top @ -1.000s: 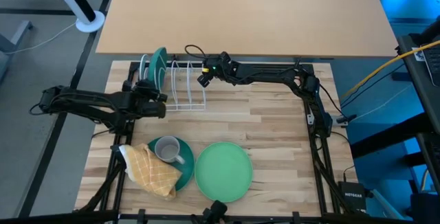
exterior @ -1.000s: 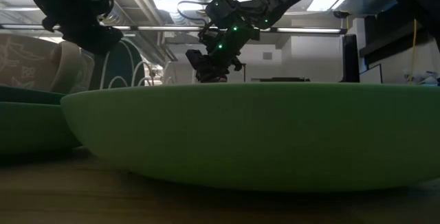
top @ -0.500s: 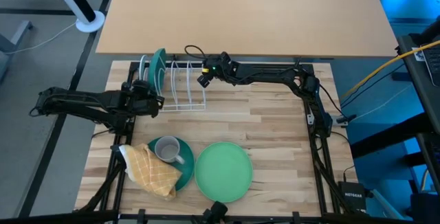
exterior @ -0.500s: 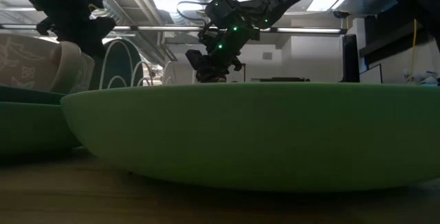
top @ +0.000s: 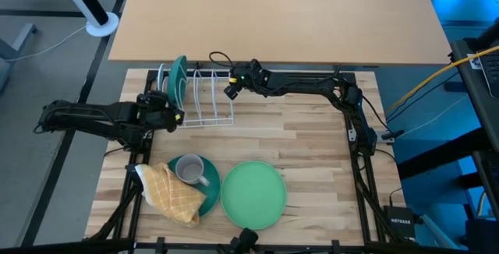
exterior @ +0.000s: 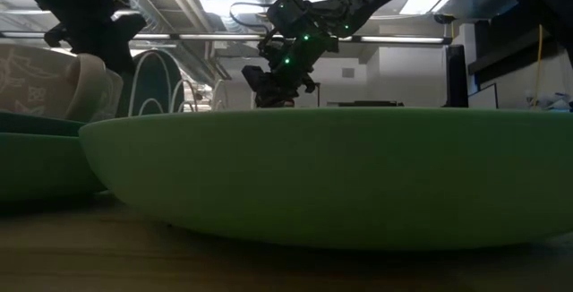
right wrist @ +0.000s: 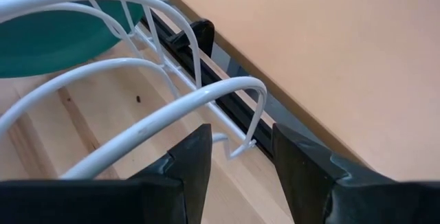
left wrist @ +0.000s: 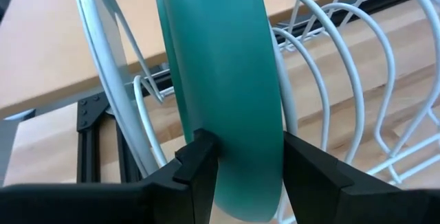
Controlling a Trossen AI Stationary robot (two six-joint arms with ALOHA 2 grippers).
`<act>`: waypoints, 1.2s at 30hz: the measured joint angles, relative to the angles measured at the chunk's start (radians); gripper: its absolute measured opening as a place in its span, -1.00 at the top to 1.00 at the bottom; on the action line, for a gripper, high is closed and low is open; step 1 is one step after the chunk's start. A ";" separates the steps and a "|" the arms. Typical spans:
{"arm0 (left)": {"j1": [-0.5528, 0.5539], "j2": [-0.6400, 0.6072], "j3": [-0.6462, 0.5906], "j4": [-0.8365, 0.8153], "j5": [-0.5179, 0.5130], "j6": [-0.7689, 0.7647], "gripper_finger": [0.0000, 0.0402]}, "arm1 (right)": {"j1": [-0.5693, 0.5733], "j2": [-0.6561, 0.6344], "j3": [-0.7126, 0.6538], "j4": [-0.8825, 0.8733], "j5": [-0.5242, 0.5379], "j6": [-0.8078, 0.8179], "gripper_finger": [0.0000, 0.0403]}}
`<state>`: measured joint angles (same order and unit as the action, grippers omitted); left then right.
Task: Sort dishes
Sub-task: Put the right dark green plate into the dish rack
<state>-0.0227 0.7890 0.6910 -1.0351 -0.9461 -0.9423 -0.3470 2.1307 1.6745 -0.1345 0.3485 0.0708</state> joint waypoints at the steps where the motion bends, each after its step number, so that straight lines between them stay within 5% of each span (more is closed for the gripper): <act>1: 0.000 -0.004 0.000 0.000 0.001 0.001 0.30 | 0.000 0.000 0.000 -0.001 0.000 0.000 0.21; 23: 0.037 -0.074 0.044 -0.027 0.032 0.180 0.30 | 0.000 0.001 0.000 0.000 -0.002 0.001 0.21; 36: 0.037 -0.106 0.116 -0.033 0.301 0.213 0.30 | 0.000 0.001 -0.001 -0.001 -0.003 0.002 0.21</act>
<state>0.0147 0.6827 0.8070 -1.0679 -0.6452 -0.7292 -0.3466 2.1322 1.6737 -0.1351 0.3458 0.0731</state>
